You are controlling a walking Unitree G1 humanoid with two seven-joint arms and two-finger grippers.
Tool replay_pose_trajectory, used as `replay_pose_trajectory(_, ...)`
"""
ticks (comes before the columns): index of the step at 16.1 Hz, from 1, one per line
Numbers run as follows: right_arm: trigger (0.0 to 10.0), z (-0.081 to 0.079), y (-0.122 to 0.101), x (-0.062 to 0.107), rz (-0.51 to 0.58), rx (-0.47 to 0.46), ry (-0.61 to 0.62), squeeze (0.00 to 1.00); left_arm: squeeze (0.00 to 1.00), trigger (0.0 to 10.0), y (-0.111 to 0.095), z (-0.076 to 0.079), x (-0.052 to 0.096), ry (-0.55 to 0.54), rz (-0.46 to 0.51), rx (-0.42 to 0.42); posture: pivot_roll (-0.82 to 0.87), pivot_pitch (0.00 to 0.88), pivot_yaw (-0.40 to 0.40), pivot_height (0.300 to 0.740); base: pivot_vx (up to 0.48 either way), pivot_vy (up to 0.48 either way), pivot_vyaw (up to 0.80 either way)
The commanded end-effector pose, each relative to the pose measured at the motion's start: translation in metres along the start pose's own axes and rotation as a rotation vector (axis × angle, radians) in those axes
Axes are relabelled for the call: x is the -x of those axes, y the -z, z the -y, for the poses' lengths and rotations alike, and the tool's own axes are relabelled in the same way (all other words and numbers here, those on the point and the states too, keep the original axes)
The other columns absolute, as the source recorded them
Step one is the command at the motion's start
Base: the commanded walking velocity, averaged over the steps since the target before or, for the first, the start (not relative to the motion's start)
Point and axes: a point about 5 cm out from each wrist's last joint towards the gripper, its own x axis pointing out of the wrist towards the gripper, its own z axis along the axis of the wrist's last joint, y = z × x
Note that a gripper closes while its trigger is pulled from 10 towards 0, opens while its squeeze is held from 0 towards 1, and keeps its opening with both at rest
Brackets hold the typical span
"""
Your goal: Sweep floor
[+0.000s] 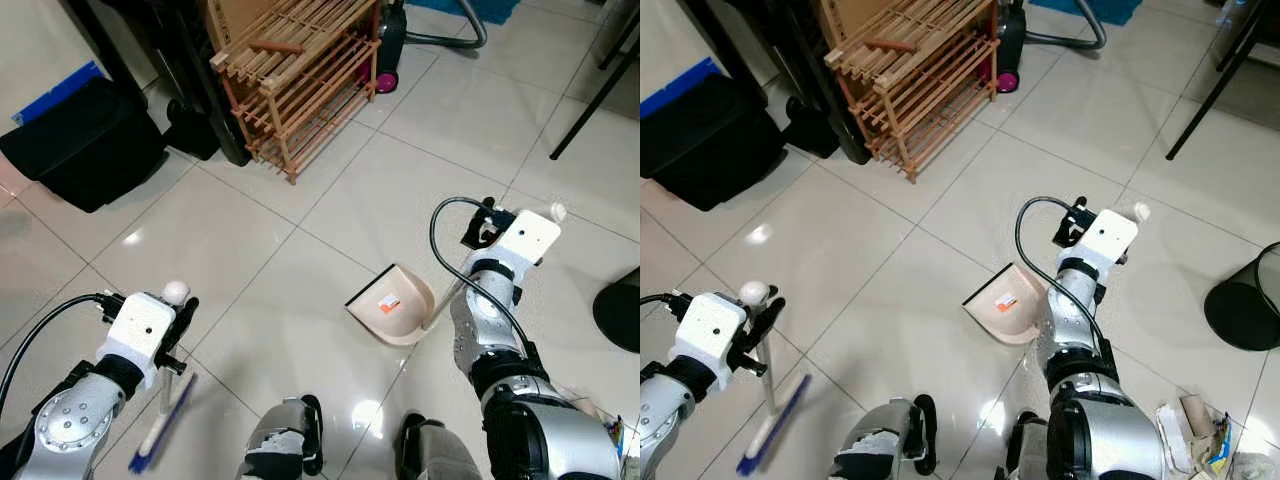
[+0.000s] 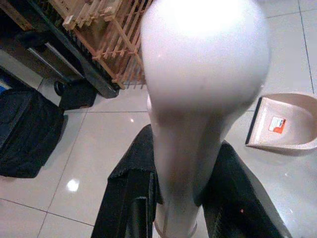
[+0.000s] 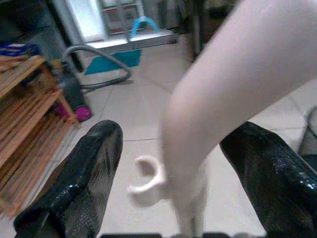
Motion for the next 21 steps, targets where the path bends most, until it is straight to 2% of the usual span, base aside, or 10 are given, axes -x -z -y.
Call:
replay_pose_trajectory(1,10.0,-0.001,0.002,0.001,-0.02,-0.006,0.029,0.0,0.0,10.0,-0.002,-0.008,0.006,-0.033,-0.01,-0.035,0.28,0.247,0.126,0.74,0.0,0.0,0.0)
replay_pose_trajectory(4,10.0,0.002,0.001,0.0,-0.01,0.029,0.122,0.0,0.0,10.0,-0.002,-0.008,0.008,-0.031,-0.014,-0.033,0.28,0.241,0.124,0.74,0.0,0.0,0.0)
replay_pose_trajectory(9,10.0,0.0,0.002,0.001,-0.021,0.032,0.133,0.0,0.0,10.0,0.003,-0.008,0.006,-0.031,-0.024,-0.032,0.29,0.241,0.123,0.74,0.0,0.0,0.0)
replay_pose_trajectory(12,10.0,-0.003,0.004,0.003,-0.034,0.036,0.132,0.0,0.0,10.0,0.013,-0.008,0.002,-0.038,-0.043,-0.029,0.29,0.236,0.119,0.74,0.0,0.0,0.0)
replay_pose_trajectory(19,10.0,-0.009,0.002,0.001,-0.042,0.043,0.128,0.0,0.0,10.0,0.022,-0.017,0.009,-0.044,-0.052,-0.034,0.31,0.239,0.12,0.74,0.0,0.0,0.0)
replay_pose_trajectory(20,8.1,-0.009,0.002,0.0,-0.04,0.041,0.126,0.0,0.0,10.0,0.022,-0.018,0.01,-0.044,-0.052,-0.036,0.31,0.241,0.121,0.74,0.0,0.0,0.0)
replay_pose_trajectory(21,4.8,-0.009,0.001,0.0,-0.039,0.039,0.126,0.0,0.0,10.0,0.025,-0.018,0.01,-0.044,-0.055,-0.037,0.31,0.241,0.121,0.74,0.0,0.0,0.0)
